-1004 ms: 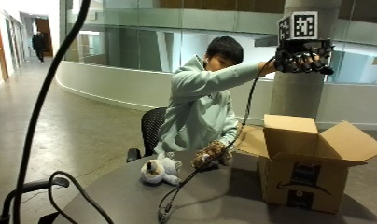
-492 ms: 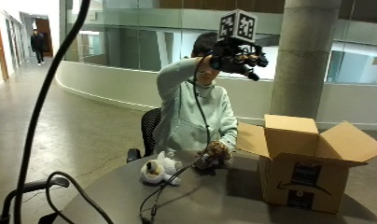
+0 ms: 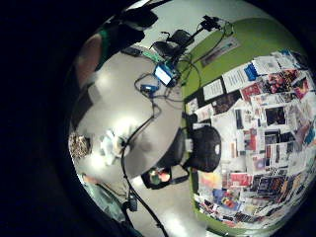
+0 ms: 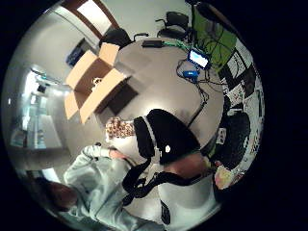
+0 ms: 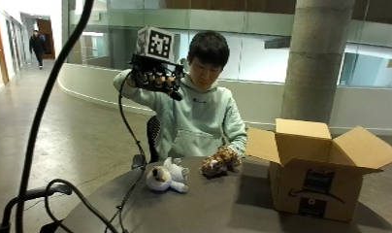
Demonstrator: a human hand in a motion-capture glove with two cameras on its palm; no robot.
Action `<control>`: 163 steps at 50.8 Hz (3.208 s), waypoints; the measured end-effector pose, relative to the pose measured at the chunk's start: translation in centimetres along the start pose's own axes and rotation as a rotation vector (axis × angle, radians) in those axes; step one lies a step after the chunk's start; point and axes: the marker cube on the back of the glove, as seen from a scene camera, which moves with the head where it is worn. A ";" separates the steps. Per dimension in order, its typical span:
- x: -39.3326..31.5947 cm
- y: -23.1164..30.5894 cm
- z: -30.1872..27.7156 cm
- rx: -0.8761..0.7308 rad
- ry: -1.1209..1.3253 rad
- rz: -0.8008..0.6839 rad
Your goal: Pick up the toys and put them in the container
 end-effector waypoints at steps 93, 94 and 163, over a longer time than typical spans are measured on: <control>-26.1 -4.8 -1.6 0.106 -0.099 -0.029; -26.7 -5.4 -2.3 0.101 -0.109 -0.004; -37.6 -17.4 -10.9 0.187 -0.216 0.126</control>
